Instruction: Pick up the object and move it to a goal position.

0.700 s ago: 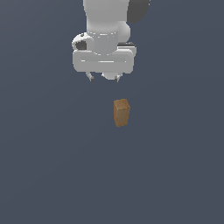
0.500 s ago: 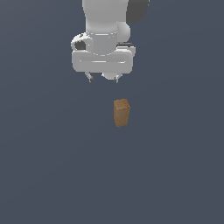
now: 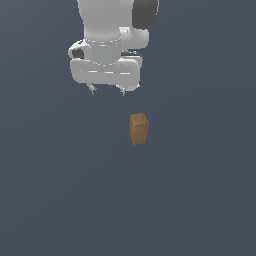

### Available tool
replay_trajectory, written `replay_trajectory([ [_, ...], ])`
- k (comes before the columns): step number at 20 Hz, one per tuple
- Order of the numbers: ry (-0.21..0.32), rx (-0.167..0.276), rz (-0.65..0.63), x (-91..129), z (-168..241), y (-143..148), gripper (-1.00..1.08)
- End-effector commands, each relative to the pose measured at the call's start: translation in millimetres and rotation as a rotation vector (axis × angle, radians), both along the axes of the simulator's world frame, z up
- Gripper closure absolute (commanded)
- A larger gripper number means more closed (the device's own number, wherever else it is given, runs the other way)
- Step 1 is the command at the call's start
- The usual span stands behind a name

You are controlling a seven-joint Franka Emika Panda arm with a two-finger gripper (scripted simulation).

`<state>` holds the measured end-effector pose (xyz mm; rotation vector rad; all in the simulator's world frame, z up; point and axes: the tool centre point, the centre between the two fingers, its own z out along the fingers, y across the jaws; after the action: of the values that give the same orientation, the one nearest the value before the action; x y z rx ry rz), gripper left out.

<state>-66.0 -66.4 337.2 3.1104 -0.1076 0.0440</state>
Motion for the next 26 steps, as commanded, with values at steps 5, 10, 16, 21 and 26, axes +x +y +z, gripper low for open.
replay_trajectory([
  [5, 0.003, 0.002, 0.029, 0, -14, 12, -0.92],
  [10, 0.009, 0.006, 0.083, -2, -42, 35, -0.92],
  [16, 0.019, 0.014, 0.181, -13, -91, 75, -0.92],
  [21, 0.026, 0.021, 0.247, -25, -123, 102, -0.92],
  [26, 0.030, 0.025, 0.283, -33, -140, 116, -0.92],
])
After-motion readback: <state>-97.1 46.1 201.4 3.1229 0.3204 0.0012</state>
